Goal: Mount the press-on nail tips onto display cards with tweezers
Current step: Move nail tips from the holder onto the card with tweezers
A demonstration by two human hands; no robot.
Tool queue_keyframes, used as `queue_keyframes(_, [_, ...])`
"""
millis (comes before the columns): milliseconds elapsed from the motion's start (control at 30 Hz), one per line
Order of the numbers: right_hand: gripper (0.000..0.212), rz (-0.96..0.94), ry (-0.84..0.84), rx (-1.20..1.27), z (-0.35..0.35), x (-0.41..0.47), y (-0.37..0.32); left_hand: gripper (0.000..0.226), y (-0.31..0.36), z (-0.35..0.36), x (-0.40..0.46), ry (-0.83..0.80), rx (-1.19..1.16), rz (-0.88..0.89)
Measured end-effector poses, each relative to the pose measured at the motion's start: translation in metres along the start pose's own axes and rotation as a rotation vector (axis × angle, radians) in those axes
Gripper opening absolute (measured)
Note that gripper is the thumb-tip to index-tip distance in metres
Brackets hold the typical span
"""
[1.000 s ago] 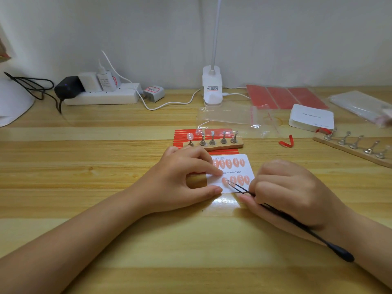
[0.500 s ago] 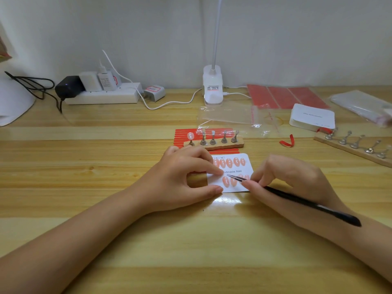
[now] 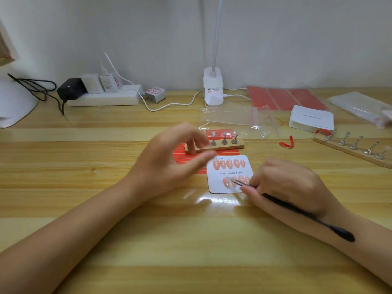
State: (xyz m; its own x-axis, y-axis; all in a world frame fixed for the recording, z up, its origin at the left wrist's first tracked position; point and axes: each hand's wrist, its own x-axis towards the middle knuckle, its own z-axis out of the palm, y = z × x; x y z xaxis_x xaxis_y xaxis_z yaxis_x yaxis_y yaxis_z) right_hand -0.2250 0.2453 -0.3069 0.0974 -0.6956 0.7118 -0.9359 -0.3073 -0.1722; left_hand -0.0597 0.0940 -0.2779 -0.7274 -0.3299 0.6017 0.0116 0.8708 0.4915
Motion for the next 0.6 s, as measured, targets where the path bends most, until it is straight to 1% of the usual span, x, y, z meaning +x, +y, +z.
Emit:
queue_keyframes(67, [0.033, 0.101, 0.129, 0.136, -0.004, 0.0, -0.002, 0.02, -0.003, -0.004, 0.004, 0.146, 0.048, -0.083])
queue_keyframes(100, [0.029, 0.157, 0.185, 0.191, -0.006, -0.001, -0.002, 0.024, -0.006, -0.005, 0.005, 0.172, 0.068, -0.15])
queue_keyframes(133, [0.026, 0.225, 0.225, 0.234, -0.008, 0.0, -0.001, 0.029, -0.009, -0.005, 0.006, 0.166, 0.074, -0.225])
queue_keyframes(200, [0.023, 0.357, 0.278, 0.338, -0.011, 0.0, 0.003, 0.04, -0.014, -0.002, 0.006, 0.09, 0.081, -0.361])
queue_keyframes(267, [0.024, 0.426, 0.305, 0.424, -0.012, 0.003, 0.007, 0.05, -0.016, 0.001, 0.006, 0.011, 0.095, -0.468])
queue_keyframes(333, [0.019, 0.432, 0.289, 0.431, -0.012, 0.008, 0.009, 0.051, -0.018, 0.003, 0.007, -0.03, 0.101, -0.517])
queue_keyframes(400, [0.015, 0.374, 0.245, 0.353, -0.012, 0.015, 0.009, 0.04, -0.02, 0.004, 0.007, -0.049, 0.092, -0.528])
queue_keyframes(467, [0.017, 0.296, 0.195, 0.264, -0.009, 0.024, 0.008, 0.021, -0.022, 0.005, 0.007, -0.036, 0.061, -0.513])
queue_keyframes(600, [0.02, 0.185, 0.168, 0.221, 0.004, 0.045, 0.01, 0.015, -0.029, 0.005, 0.006, 0.02, -0.029, -0.528])
